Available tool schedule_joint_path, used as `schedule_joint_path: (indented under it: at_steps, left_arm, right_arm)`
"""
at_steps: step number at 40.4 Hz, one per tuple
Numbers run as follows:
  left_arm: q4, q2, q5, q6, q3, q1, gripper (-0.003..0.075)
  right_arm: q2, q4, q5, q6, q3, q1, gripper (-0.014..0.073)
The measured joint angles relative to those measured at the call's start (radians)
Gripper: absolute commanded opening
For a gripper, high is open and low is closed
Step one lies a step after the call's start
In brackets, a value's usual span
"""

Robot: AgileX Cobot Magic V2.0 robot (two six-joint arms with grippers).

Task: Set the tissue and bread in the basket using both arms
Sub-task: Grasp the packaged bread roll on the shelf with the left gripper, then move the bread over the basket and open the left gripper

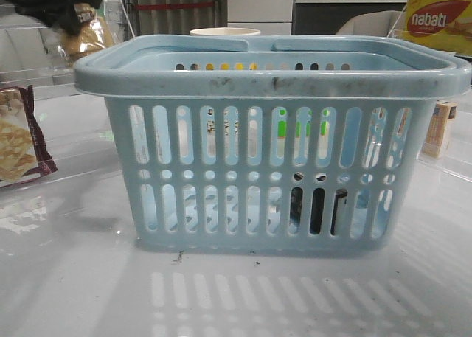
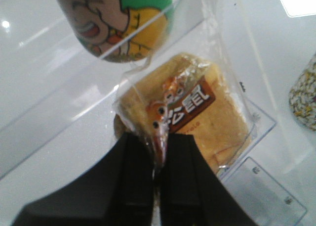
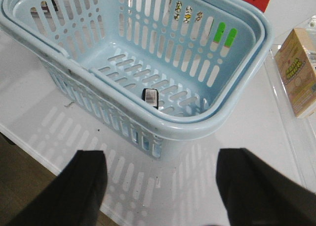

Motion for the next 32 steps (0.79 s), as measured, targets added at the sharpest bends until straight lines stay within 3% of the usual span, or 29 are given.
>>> schedule_joint_path:
  at_steps: [13, 24, 32]
  left_arm:
    - [-0.022, -0.241, 0.218, 0.045, 0.000, -0.046, 0.0090]
    - [-0.059, -0.313, 0.351, 0.156, -0.006, -0.266, 0.0090]
    - [-0.067, -0.309, 0.362, 0.185, 0.083, -0.432, 0.0090]
  right_arm:
    - [0.000, 0.000, 0.000, 0.000, 0.000, 0.000, 0.0570]
    - [0.000, 0.000, 0.000, 0.000, 0.000, 0.000, 0.0570]
    - [0.000, 0.000, 0.000, 0.000, 0.000, 0.000, 0.0570]
